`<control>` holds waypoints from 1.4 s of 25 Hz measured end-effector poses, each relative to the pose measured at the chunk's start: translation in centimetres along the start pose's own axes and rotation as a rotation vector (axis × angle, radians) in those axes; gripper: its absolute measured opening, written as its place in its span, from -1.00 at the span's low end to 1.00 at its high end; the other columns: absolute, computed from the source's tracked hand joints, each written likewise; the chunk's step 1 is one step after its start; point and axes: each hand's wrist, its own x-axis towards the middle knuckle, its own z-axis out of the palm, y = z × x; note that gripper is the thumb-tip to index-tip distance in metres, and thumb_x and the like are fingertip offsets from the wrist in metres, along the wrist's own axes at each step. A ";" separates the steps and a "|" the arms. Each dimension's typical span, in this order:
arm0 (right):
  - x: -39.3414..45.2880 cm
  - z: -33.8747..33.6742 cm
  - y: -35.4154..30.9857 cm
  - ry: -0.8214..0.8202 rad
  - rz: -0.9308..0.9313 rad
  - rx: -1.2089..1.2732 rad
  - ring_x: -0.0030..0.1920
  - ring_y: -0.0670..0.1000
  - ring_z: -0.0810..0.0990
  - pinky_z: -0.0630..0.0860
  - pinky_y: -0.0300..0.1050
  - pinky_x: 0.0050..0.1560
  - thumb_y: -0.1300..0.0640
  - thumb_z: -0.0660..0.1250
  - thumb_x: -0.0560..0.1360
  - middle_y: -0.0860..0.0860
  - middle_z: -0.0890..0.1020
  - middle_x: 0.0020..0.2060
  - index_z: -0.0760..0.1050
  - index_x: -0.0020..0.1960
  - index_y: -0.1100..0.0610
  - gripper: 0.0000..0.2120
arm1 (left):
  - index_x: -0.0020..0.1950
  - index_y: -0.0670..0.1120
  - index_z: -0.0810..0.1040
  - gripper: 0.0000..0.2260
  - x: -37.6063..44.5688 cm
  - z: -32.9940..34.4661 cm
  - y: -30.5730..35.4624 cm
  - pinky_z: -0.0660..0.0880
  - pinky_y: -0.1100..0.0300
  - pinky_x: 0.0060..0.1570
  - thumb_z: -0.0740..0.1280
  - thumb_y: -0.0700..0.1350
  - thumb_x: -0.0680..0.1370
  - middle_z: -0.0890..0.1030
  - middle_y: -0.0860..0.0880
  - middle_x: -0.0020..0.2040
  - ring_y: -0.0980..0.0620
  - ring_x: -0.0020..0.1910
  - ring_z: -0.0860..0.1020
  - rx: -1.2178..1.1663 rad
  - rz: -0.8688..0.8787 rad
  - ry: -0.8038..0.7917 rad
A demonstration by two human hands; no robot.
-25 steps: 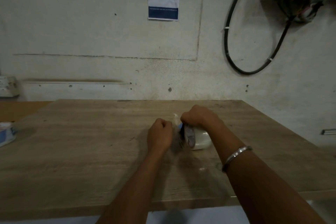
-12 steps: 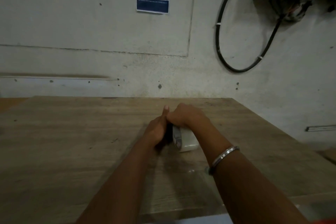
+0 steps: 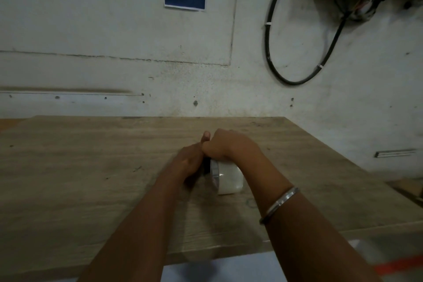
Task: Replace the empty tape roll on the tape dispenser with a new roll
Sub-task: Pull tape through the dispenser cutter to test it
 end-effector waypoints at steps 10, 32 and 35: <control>0.0 0.1 -0.1 0.036 0.026 -0.019 0.17 0.19 0.56 0.47 0.09 0.17 -0.21 0.05 0.56 0.18 0.57 0.23 0.44 0.32 0.17 -0.44 | -0.17 0.02 0.66 -0.41 -0.7 -0.1 -1.6 0.58 -0.16 0.09 0.13 0.48 0.41 0.70 -0.18 0.03 -0.19 0.01 0.67 -0.159 0.017 0.017; -7.0 0.0 0.8 0.009 0.008 0.008 0.11 0.17 0.58 0.49 0.06 0.13 -0.12 0.17 0.50 0.16 0.59 0.18 0.48 0.25 0.16 -0.53 | -0.15 -0.13 0.54 -0.71 -9.9 0.6 0.2 0.35 0.12 -0.22 0.13 -0.08 0.67 0.67 -0.27 -0.05 -0.08 -0.19 0.54 0.208 0.353 0.099; -7.0 -0.4 0.7 0.006 0.008 -0.028 0.15 0.17 0.57 0.48 0.05 0.13 -0.13 0.18 0.50 0.15 0.58 0.21 0.47 0.28 0.15 -0.52 | -0.12 -0.21 0.59 -0.69 -10.1 0.6 0.4 0.31 0.16 -0.26 0.14 -0.10 0.67 0.67 -0.27 -0.09 -0.04 -0.23 0.52 0.261 0.363 0.139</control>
